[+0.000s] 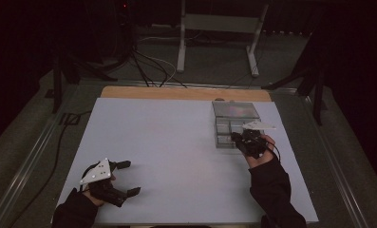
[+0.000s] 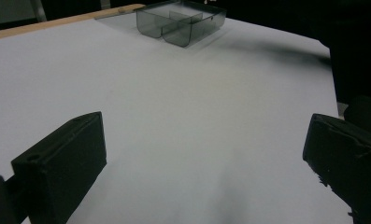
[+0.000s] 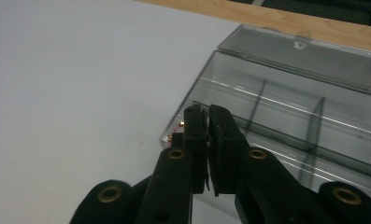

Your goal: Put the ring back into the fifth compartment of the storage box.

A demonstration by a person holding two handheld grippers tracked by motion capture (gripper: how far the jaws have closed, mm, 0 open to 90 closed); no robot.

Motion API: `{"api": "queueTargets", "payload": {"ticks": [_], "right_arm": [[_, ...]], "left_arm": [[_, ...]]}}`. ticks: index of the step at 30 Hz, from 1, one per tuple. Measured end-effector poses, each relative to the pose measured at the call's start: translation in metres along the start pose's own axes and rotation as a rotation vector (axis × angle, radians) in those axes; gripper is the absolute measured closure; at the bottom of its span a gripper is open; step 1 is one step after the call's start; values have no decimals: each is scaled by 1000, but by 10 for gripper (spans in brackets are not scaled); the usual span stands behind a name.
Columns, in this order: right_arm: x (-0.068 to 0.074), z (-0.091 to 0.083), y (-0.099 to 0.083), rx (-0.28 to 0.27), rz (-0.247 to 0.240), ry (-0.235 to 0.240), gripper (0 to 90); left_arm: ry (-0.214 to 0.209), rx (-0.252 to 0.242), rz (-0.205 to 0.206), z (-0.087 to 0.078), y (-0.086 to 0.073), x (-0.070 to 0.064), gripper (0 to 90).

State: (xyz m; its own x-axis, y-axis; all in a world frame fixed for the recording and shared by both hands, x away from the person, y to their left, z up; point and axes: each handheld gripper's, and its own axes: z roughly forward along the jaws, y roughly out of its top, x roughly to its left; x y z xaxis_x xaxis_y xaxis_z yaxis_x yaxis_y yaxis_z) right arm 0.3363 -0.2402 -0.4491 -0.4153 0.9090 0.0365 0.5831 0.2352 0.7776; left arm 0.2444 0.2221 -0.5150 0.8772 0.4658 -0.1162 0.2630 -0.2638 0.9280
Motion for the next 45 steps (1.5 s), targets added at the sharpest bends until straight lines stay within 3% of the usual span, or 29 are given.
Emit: {"api": "queueTargets", "payload": {"ticks": [9,17,24,45], "right_arm": [[-18,-3,-1,-11,52,-26,865],[-26,-3,-1,-9,68,-51,865],[-35,3,-4,5,115,-72,865],[-46,20,-11,37,140,-108,865]], "left_arm": [[-1,4,1,1,0,0,7],[0,1,-2,0,0,0,7],[1,4,0,1,0,0,7],[1,3,-3,1,0,0,7]]}}
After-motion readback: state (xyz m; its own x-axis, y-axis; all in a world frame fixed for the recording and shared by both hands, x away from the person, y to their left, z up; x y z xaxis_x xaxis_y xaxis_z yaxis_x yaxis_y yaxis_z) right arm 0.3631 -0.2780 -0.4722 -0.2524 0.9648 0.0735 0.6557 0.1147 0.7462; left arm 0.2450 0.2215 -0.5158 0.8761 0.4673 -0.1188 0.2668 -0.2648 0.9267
